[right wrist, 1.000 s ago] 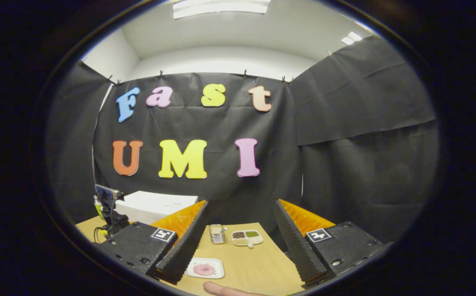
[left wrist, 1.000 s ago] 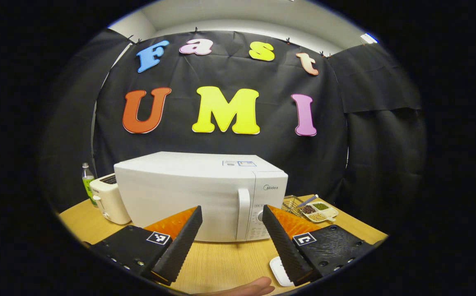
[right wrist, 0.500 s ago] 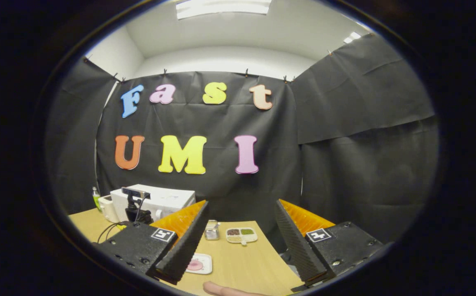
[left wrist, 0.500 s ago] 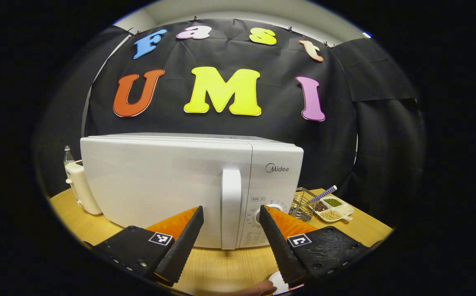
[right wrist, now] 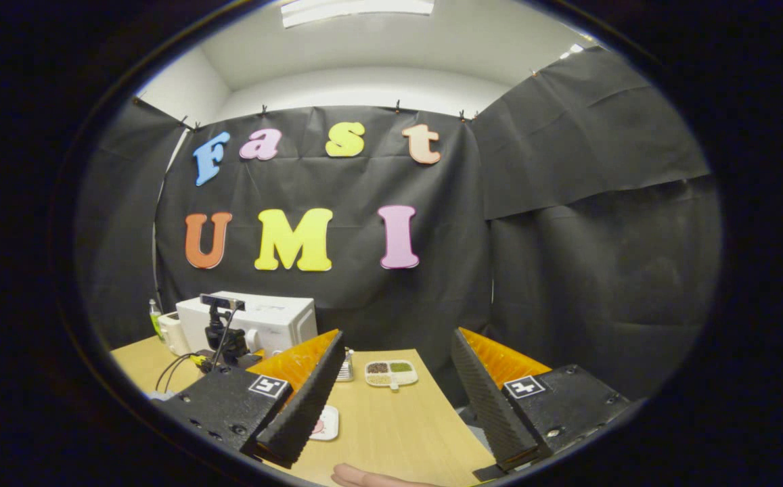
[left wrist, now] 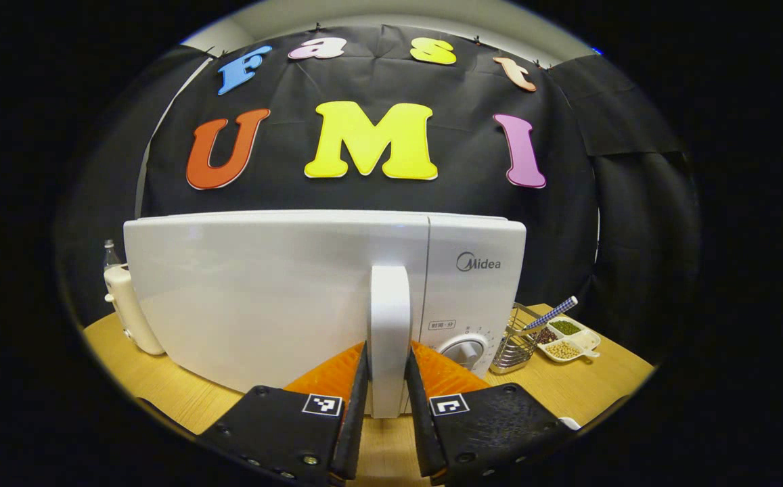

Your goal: Open the microwave oven with the left hand, put the food in, and close the microwave oven.

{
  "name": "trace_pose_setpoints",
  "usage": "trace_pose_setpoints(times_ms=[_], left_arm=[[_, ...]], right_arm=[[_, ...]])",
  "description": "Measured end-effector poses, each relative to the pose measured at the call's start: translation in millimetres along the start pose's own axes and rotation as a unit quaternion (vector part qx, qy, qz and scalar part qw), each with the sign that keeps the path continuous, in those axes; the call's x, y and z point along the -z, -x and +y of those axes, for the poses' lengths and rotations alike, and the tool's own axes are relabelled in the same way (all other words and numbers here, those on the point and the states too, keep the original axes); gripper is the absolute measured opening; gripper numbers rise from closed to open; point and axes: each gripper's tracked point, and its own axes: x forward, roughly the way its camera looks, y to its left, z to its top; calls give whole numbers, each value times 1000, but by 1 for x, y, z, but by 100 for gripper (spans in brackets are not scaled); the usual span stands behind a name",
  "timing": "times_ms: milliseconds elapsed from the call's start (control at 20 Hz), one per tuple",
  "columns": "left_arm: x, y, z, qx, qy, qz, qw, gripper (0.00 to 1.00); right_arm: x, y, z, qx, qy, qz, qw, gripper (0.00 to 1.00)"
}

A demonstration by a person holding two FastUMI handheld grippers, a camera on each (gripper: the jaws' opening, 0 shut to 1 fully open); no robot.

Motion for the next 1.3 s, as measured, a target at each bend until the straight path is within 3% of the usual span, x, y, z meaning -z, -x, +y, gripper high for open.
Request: trace_pose_setpoints(times_ms=[100, 150, 200, 300, 850, 1300], left_arm=[[13, 1, 0, -10, -2, 20, 1000, 29], [12, 0, 1, -12, -7, 24, 1000, 12], [13, 3, 2, -16, -10, 23, 1000, 22], [14, 5, 1, -8, -6, 33, 999, 11], [28, 127, 36, 33, -13, 27, 999, 11], [35, 220, 113, 17, -33, 14, 999, 12]], right_arm=[[0, 5, -4, 4, 2, 1, 1000, 96], [0, 10, -5, 5, 5, 0, 1000, 100], [-1, 14, -7, 6, 7, -2, 1000, 96], [-2, 22, -11, 10, 9, -6, 1000, 96], [0, 44, 1, 3, 22, 0, 1000, 96], [3, 50, 55, -29, 54, 16, 998, 96]])
